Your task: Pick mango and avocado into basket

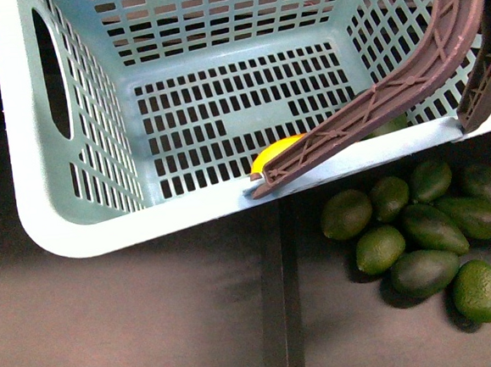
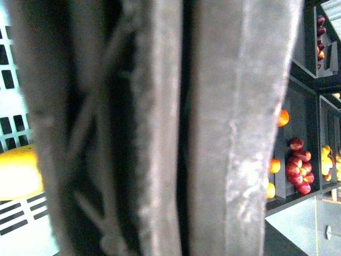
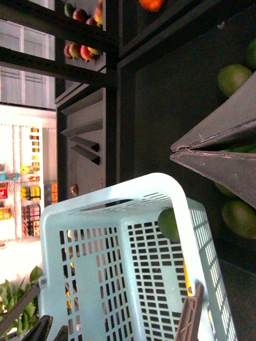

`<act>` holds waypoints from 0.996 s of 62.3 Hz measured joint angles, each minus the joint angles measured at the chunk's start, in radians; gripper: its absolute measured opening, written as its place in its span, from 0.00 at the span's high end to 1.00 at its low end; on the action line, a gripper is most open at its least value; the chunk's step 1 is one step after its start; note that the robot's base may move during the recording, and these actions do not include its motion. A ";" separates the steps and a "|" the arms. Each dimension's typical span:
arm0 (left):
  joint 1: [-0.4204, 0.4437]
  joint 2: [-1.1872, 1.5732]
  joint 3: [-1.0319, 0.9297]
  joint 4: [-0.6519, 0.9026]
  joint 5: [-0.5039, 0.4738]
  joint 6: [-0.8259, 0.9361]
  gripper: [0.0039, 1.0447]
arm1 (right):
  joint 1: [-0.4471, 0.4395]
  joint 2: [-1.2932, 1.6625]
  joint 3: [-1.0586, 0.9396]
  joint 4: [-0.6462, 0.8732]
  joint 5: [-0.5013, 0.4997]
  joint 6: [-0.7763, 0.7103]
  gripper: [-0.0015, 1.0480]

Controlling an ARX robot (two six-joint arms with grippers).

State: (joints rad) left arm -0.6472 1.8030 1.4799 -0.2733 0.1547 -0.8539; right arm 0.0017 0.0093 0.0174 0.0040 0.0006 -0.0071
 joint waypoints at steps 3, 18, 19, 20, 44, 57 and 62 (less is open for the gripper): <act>0.000 0.000 0.000 0.000 0.000 0.002 0.75 | 0.000 0.000 0.000 -0.001 0.000 0.000 0.98; 0.000 0.000 0.000 0.000 0.000 0.001 0.75 | 0.000 -0.003 0.000 -0.002 0.000 0.000 0.98; 0.000 0.000 0.000 0.000 0.000 0.001 0.75 | 0.000 -0.003 0.000 -0.002 0.000 0.000 0.98; 0.000 0.000 0.000 0.000 0.000 0.001 0.75 | 0.000 -0.003 0.000 -0.002 0.000 0.000 0.98; 0.000 0.000 0.000 0.000 0.000 0.000 0.75 | 0.000 -0.003 0.000 -0.002 0.000 0.000 0.98; 0.000 0.000 0.000 0.000 0.000 0.000 0.75 | 0.000 -0.003 0.000 -0.002 0.000 0.000 0.98; 0.000 0.000 0.000 0.000 0.000 0.000 0.75 | 0.000 -0.003 0.000 -0.002 0.000 0.000 0.98</act>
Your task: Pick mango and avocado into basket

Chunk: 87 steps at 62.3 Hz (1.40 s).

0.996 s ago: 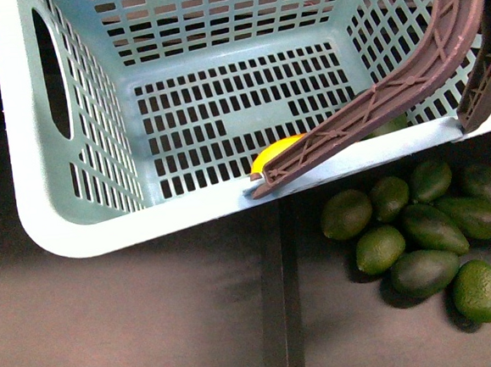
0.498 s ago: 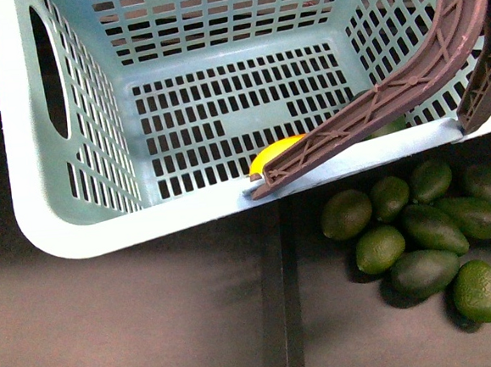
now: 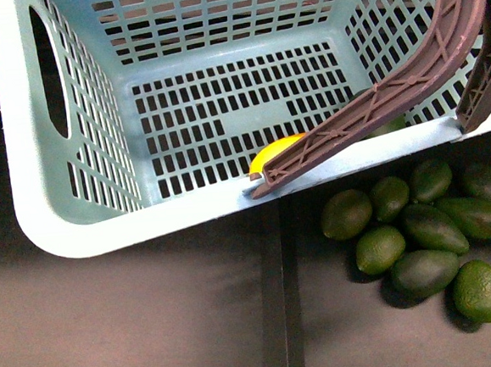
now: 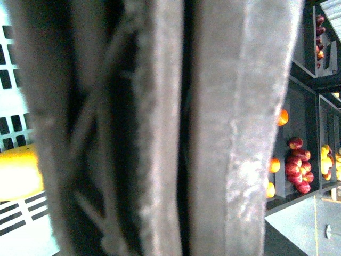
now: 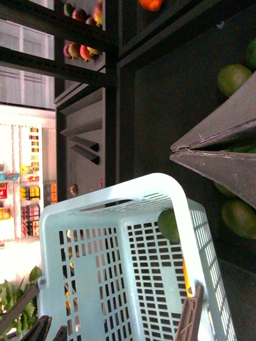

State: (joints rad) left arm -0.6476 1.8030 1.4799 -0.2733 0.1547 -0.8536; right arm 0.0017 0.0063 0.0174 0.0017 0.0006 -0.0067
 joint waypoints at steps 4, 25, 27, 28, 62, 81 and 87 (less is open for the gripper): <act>0.000 0.000 0.000 0.000 0.000 0.000 0.75 | 0.000 0.000 0.000 0.000 0.000 0.000 0.98; 0.000 0.000 0.000 0.000 0.000 0.000 0.75 | 0.000 0.000 0.000 0.000 0.000 0.000 0.57; 0.000 0.000 0.000 0.000 0.000 0.000 0.75 | 0.000 0.000 0.000 0.000 0.000 0.000 0.49; 0.000 0.000 0.000 0.000 0.000 0.000 0.75 | 0.000 0.000 0.000 0.000 0.000 0.000 0.45; 0.056 0.045 0.056 -0.085 -0.690 -0.427 0.75 | 0.000 -0.001 0.000 0.000 0.001 0.001 0.08; 0.197 0.043 -0.083 0.036 -0.542 -0.562 0.85 | 0.000 -0.001 0.000 0.000 -0.001 0.001 0.08; 0.259 0.069 -0.085 0.070 -0.518 -0.624 0.85 | 0.000 -0.001 0.000 0.000 -0.001 0.000 0.08</act>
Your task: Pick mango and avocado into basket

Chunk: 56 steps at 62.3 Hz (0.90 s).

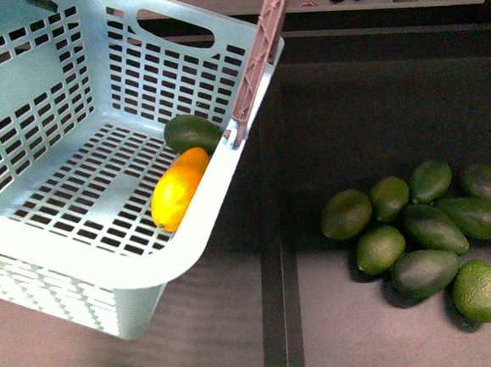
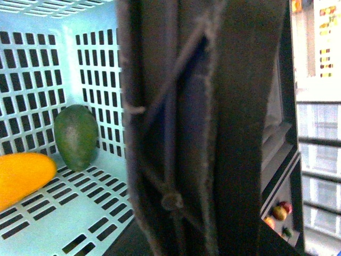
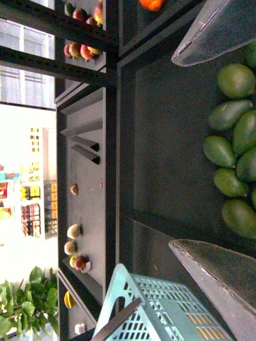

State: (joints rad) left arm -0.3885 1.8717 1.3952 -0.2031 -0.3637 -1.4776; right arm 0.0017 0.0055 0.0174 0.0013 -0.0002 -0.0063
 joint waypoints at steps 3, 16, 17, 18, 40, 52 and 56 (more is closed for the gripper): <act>0.031 0.017 0.000 0.012 0.002 -0.015 0.85 | 0.000 0.000 0.000 0.000 0.000 0.000 0.08; 0.122 0.130 0.028 0.042 0.019 -0.039 0.85 | 0.000 0.000 0.000 0.000 0.000 0.000 0.08; 0.127 0.144 0.035 0.045 0.024 -0.044 0.85 | 0.000 0.000 0.000 0.000 0.000 0.000 0.08; 0.132 0.156 0.042 0.047 0.027 -0.049 0.85 | 0.000 0.000 0.000 0.000 0.000 0.000 0.08; 0.146 0.294 0.077 0.189 0.119 -0.191 0.85 | 0.000 0.000 0.000 0.000 0.000 0.000 0.08; 0.144 0.275 -0.014 0.214 0.151 -0.211 0.85 | 0.000 0.000 0.000 0.000 0.000 0.000 0.08; 0.148 0.257 -0.044 0.217 0.164 -0.208 0.85 | 0.000 0.000 0.000 0.000 0.000 0.000 0.08</act>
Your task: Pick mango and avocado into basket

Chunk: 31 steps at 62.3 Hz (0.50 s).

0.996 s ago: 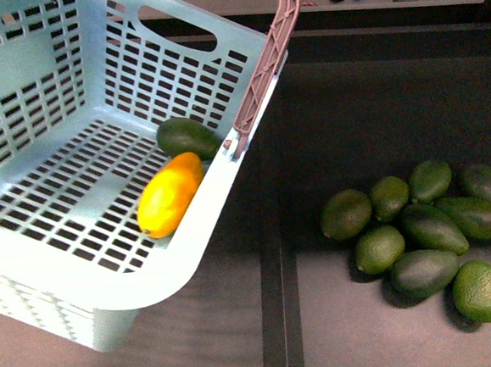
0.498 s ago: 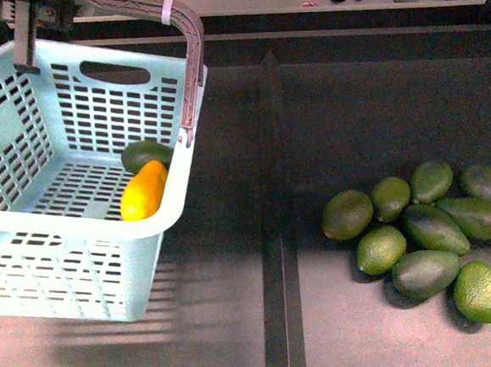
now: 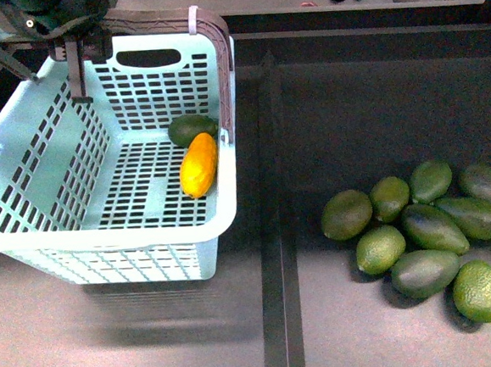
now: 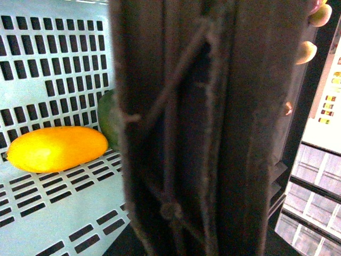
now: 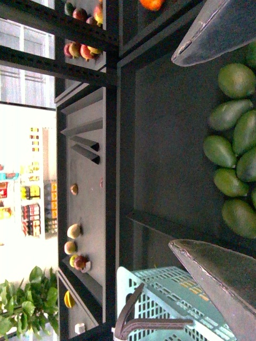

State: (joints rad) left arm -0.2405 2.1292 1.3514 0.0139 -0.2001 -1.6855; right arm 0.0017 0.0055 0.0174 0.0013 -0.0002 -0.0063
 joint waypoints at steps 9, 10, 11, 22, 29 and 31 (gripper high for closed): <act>0.010 -0.045 -0.068 -0.014 0.025 0.041 0.74 | 0.000 0.000 0.000 0.000 0.000 0.000 0.08; 0.010 -0.047 -0.071 -0.015 0.025 0.045 0.72 | 0.000 0.000 0.000 0.000 0.000 0.000 0.08; 0.010 -0.050 -0.077 -0.018 0.026 0.049 0.69 | 0.000 0.000 0.000 0.000 0.000 0.000 0.08; 0.011 -0.079 -0.132 -0.026 0.016 0.073 0.34 | 0.000 0.000 0.000 0.000 0.000 0.000 0.08; 0.003 -0.130 -0.197 0.016 -0.056 0.088 0.10 | 0.000 0.000 0.000 0.000 0.000 0.000 0.08; 0.001 -0.150 -0.211 0.018 -0.074 0.093 0.06 | 0.000 0.000 0.000 0.000 0.000 0.000 0.08</act>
State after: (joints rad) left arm -0.2394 1.9797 1.1404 0.0315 -0.2741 -1.5921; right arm 0.0017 0.0055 0.0174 0.0017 -0.0002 -0.0063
